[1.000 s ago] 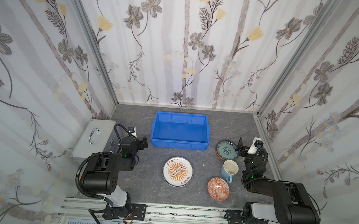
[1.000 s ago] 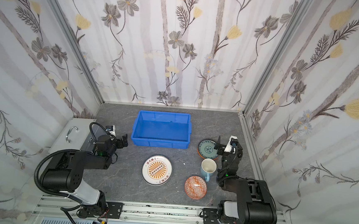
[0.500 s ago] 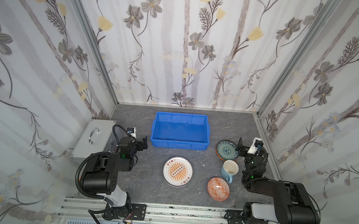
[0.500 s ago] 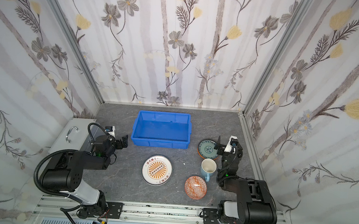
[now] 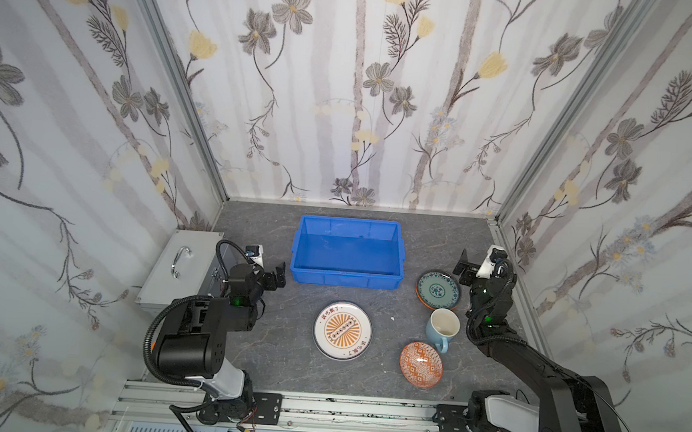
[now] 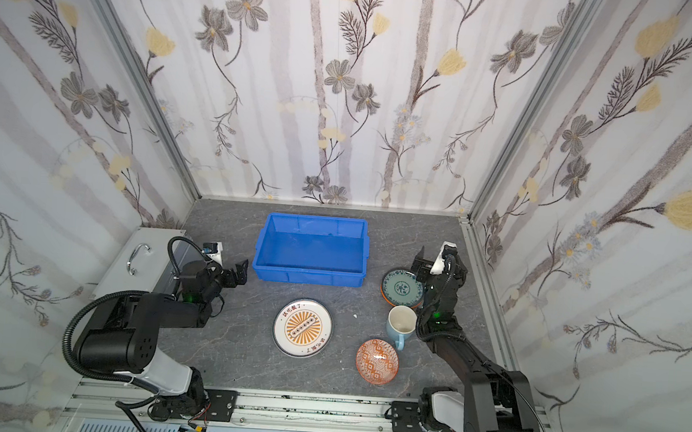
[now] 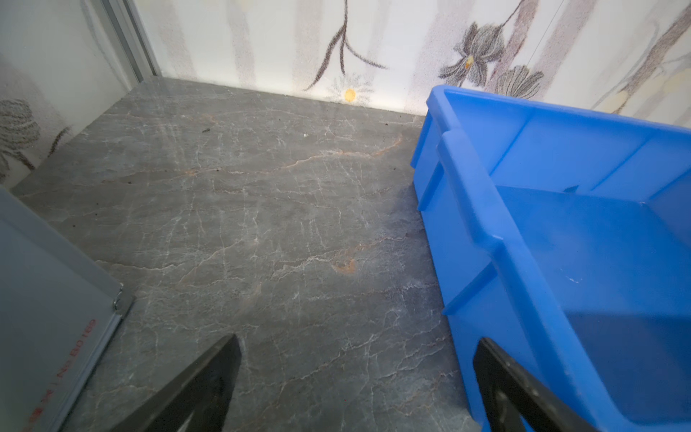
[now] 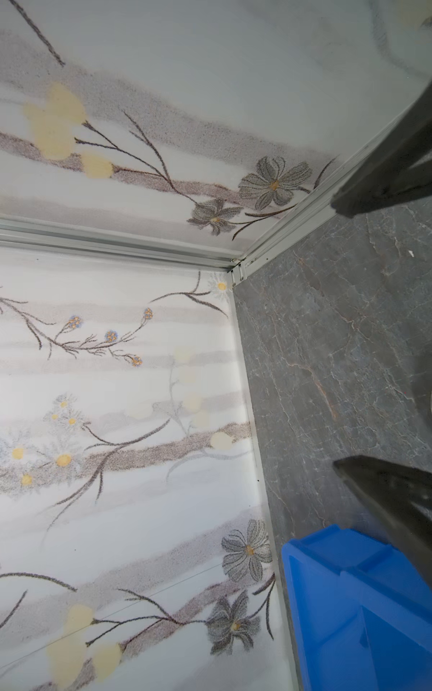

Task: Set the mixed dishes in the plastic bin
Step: 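Move both grippers toward the stacked sunburst plates from opposite sides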

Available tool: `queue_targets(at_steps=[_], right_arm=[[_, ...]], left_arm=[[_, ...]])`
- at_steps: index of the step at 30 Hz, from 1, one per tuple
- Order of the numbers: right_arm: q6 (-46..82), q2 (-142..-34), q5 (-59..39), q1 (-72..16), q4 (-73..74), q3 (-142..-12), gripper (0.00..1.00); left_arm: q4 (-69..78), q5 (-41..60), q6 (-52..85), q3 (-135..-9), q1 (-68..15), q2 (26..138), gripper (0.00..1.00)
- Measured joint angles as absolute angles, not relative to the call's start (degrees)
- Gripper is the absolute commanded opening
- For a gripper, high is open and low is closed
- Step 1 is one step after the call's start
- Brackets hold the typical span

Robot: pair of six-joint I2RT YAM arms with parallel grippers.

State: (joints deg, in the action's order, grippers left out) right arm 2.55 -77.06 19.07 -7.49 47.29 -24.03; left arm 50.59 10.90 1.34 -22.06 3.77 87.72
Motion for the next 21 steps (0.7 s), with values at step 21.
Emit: queue_targets(at_steps=[21], right_arm=[[4.3,-74.8,21.3,-10.8,33.5,-31.2,1.0]], left_arm=[[27.6,-0.1,4.3,-32.5,-2.7,70.9,0.99]])
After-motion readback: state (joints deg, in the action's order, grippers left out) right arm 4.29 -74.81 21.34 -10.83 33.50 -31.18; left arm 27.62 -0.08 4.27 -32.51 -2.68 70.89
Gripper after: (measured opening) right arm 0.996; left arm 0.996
